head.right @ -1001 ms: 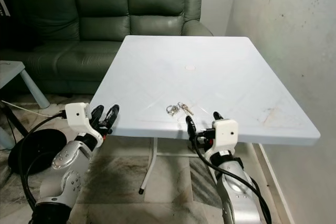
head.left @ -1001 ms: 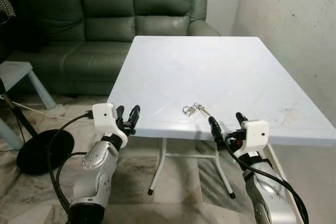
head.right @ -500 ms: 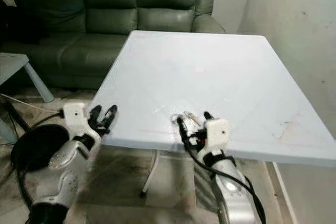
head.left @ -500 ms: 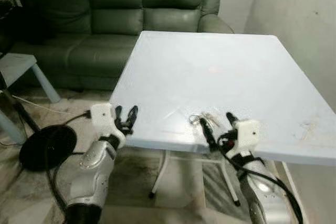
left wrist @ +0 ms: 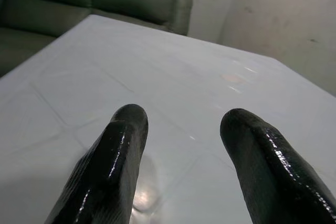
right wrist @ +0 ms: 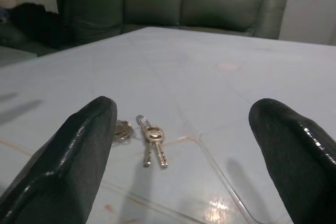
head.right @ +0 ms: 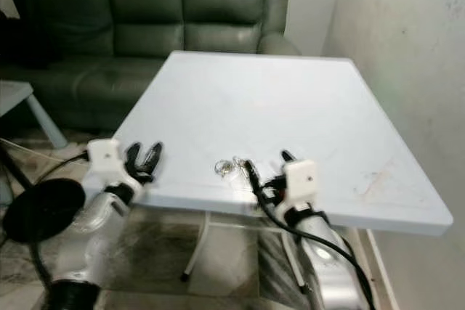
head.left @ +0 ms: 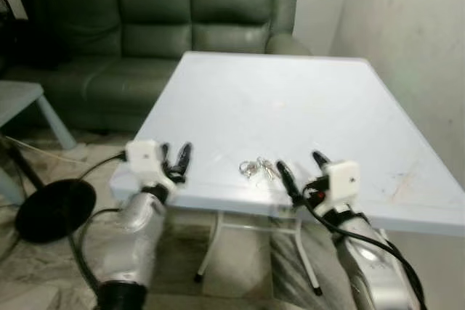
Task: Hang keys on a hook
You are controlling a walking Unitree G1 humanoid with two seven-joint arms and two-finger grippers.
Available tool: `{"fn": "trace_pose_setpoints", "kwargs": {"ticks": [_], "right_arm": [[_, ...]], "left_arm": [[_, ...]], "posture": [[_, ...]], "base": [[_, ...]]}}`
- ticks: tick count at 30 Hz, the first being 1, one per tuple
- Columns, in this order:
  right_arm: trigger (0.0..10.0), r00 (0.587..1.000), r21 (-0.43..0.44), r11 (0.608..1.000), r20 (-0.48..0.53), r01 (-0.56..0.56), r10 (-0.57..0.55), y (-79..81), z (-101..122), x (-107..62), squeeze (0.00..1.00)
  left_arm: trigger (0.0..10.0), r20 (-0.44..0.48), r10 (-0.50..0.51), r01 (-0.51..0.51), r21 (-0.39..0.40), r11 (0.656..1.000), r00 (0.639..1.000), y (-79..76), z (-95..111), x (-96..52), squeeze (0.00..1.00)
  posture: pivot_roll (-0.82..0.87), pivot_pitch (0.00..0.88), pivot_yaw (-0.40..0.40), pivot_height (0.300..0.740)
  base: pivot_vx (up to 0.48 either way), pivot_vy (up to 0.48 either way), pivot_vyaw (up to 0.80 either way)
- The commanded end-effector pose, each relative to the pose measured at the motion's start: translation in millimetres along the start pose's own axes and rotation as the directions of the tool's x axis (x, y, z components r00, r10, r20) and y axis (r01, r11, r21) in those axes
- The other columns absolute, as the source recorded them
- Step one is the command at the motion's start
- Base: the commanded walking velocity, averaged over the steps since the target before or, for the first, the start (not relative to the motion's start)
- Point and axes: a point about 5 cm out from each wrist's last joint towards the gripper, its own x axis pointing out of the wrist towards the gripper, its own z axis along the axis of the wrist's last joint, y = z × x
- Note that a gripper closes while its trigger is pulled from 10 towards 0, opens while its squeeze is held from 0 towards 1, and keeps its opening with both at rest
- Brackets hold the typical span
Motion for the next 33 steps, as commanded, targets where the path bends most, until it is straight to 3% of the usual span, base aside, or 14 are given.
{"fn": "trace_pose_setpoints", "kwargs": {"ticks": [1,8,33], "right_arm": [[10.0,0.998,0.002,0.998,0.017,-0.055,0.055,6.0,7,7.6,0.0],[10.0,0.992,-0.081,0.989,-0.016,-0.125,0.124,-0.5,8,20.1,0.0],[10.0,0.983,-0.069,0.98,0.001,-0.184,0.185,3.5,11,28.5,0.0]], "left_arm": [[10.0,0.015,0.01,-0.01,0.02,1.0,1.0,5.4,5,-1.0,0.0],[10.0,0.009,-0.028,0.028,0.025,0.999,1.0,0.4,3,-3.6,0.0],[10.0,-0.007,-0.04,0.04,0.004,0.999,0.999,-0.3,1,-6.7,0.0]], "posture": [[0.15,0.0,0.005,0.736],[0.16,0.0,0.002,0.736],[0.17,0.0,-0.002,0.736]], "base": [[0.0,0.0,0.0],[0.0,0.0,0.0],[0.0,0.0,0.0]]}}
